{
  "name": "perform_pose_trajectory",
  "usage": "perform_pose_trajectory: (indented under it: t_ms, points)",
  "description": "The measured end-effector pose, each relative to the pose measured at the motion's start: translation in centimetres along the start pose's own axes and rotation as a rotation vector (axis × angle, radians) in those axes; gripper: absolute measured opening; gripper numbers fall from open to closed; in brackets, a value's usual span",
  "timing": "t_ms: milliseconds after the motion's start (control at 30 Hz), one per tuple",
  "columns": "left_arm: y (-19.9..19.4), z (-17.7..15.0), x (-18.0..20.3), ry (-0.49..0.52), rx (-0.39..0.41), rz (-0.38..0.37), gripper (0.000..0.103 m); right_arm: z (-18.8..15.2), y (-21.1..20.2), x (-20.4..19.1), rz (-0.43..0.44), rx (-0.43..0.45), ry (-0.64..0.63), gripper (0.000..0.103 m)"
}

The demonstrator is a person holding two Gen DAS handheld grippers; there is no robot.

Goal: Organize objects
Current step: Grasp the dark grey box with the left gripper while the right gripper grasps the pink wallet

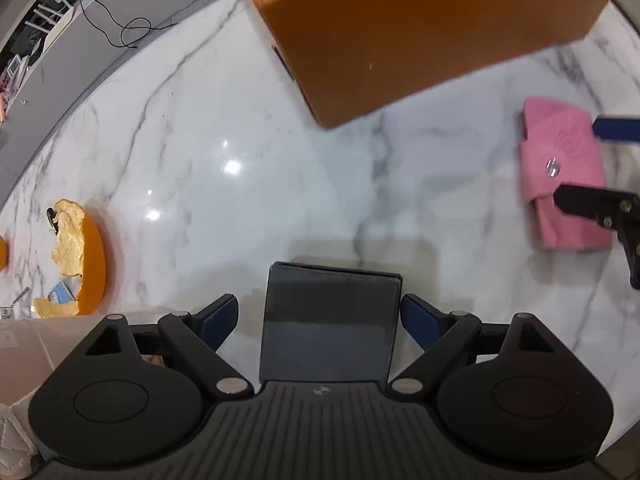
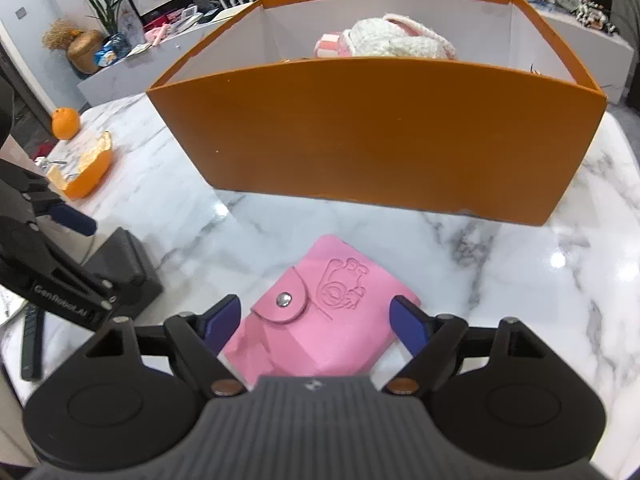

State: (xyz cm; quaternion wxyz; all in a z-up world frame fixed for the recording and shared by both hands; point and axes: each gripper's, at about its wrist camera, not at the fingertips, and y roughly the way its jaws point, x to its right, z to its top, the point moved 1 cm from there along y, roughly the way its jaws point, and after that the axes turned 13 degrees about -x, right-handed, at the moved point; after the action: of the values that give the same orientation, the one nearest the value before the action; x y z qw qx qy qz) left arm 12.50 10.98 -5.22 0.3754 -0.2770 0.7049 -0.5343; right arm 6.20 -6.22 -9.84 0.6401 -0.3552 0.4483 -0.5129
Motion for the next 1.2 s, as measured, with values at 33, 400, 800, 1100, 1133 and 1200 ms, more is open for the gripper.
perform_pose_trajectory:
  t_ms: [33,400,800,1100,1133,1200]
  points:
    - [0.3,-0.1,0.0,0.009,-0.011,0.004,0.103,-0.1,0.2,-0.3,-0.018,0.003,-0.009,0.085]
    - [1.8,-0.8,0.9,-0.021,-0.064,-0.111,0.103,-0.6,1.7,0.1,-0.063,-0.038,0.058,0.095]
    - [1.2,-1.8,2.6,-0.023,-0.03,-0.16,0.101,-0.9,3.1,-2.4,-0.223,0.024,0.01,0.098]
    - [0.3,-3.2,3.1,-0.05,0.045,-0.173,0.091,-0.3,1.6,0.3,-0.154,-0.053,0.011,0.095]
    - [0.3,-3.3,3.2,-0.049,0.049,-0.175,0.091,-0.3,1.4,0.6,-0.152,-0.053,0.018,0.094]
    - [0.2,-3.5,3.1,-0.052,0.056,-0.176,0.09,-0.2,1.0,0.9,-0.151,-0.047,0.028,0.094]
